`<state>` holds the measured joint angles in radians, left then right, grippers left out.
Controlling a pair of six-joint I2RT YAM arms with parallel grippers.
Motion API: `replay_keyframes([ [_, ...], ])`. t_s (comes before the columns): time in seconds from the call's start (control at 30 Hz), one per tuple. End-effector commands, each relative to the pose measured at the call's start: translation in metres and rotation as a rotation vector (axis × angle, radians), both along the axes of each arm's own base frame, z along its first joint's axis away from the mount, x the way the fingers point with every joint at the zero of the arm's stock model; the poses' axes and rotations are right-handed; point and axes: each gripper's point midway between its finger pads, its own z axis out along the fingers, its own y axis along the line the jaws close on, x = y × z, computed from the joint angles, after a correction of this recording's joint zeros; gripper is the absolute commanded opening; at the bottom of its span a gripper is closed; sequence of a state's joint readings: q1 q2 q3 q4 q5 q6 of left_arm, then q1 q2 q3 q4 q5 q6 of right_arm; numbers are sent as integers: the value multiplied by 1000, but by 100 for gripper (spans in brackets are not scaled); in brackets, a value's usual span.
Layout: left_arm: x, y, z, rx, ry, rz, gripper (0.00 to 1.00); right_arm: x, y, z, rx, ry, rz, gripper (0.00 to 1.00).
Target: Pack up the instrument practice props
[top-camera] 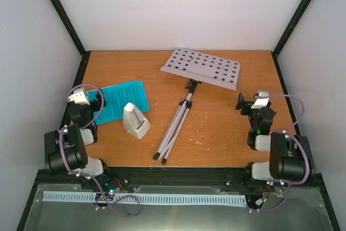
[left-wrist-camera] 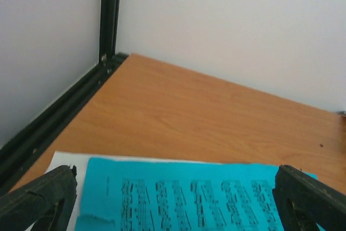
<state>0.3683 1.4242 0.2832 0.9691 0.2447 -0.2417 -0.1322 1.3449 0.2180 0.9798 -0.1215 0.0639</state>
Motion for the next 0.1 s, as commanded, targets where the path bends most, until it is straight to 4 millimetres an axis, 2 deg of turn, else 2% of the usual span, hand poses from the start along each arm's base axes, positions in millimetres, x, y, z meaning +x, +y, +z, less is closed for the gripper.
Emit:
replay_keyframes([
  [0.0, 0, -4, 33, 100, -138, -29, 99, -4, 3, 14, -24, -121, 15, 99],
  [0.07, 1, -4, 33, 100, -134, -26, 100, -2, 5, 12, -24, -121, 27, 99],
])
